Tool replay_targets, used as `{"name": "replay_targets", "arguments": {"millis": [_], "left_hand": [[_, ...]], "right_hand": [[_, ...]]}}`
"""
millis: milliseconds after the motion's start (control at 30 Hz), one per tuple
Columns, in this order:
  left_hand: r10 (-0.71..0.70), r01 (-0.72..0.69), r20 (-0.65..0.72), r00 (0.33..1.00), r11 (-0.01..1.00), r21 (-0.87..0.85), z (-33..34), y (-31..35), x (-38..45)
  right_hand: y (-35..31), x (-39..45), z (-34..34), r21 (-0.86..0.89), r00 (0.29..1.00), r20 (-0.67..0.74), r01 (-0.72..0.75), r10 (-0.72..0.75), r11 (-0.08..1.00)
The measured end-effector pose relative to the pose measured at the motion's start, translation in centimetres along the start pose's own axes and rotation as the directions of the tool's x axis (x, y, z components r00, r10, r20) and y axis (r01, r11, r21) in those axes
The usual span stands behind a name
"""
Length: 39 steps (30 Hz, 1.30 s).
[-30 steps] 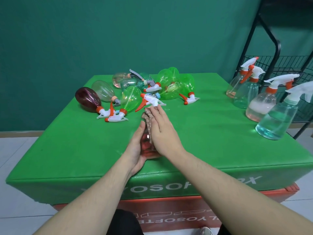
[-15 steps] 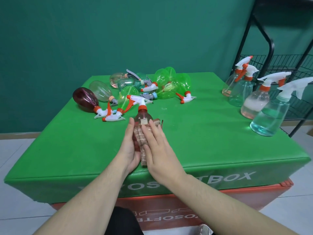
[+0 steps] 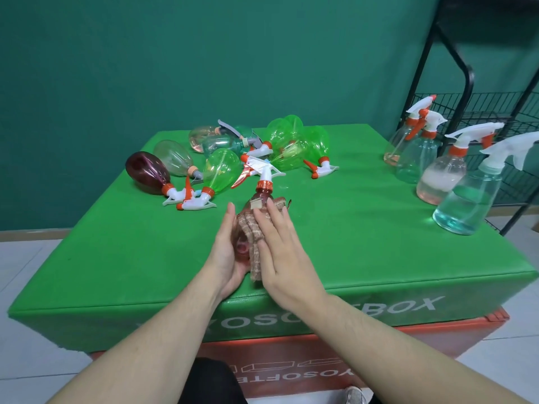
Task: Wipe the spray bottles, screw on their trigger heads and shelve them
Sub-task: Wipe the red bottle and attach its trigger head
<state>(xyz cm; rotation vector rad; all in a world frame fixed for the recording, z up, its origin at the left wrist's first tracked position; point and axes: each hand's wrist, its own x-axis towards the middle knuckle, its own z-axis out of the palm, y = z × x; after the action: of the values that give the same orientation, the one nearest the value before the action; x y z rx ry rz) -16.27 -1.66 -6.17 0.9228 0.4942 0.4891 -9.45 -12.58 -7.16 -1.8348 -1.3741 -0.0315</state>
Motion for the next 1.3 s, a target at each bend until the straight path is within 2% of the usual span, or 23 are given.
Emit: {"name": "replay_targets", "arguments": {"millis": [133, 467, 733, 967, 1133, 1300], "left_hand": [[0.009, -0.01, 0.027, 1.0, 0.997, 0.073, 0.2, -0.1, 0.0], [0.017, -0.018, 0.008, 1.0, 0.997, 0.081, -0.4, -0.6, 0.4], [0.054, -0.05, -0.032, 0.998, 0.992, 0.116, -0.3, -0.9, 0.8], [0.101, -0.102, -0.074, 0.992, 0.995, -0.008, -0.6, -1.0, 0.9], [0.062, -0.069, -0.061, 0.996, 0.989, -0.133, -0.7, -0.6, 0.5], [0.005, -0.011, -0.061, 0.998, 0.994, -0.107, -0.2, -0.1, -0.2]], "right_hand": [[-0.5, 2.3, -0.5, 0.001, 0.999, -0.028, -0.021, 0.021, 1.0], [-0.9, 5.6, -1.0, 0.135, 0.969, 0.047, -0.248, 0.244, 0.959], [-0.4, 2.9, -0.8, 0.053, 0.988, 0.056, -0.144, 0.141, 0.988], [-0.4, 0.6, -0.1, -0.041, 0.991, 0.09, -0.095, 0.098, 0.995], [-0.7, -0.7, 0.0, -0.041, 0.985, 0.143, -0.093, 0.098, 0.995], [-0.7, -0.9, 0.3, 0.005, 0.991, 0.111, -0.07, 0.069, 0.998]]}}
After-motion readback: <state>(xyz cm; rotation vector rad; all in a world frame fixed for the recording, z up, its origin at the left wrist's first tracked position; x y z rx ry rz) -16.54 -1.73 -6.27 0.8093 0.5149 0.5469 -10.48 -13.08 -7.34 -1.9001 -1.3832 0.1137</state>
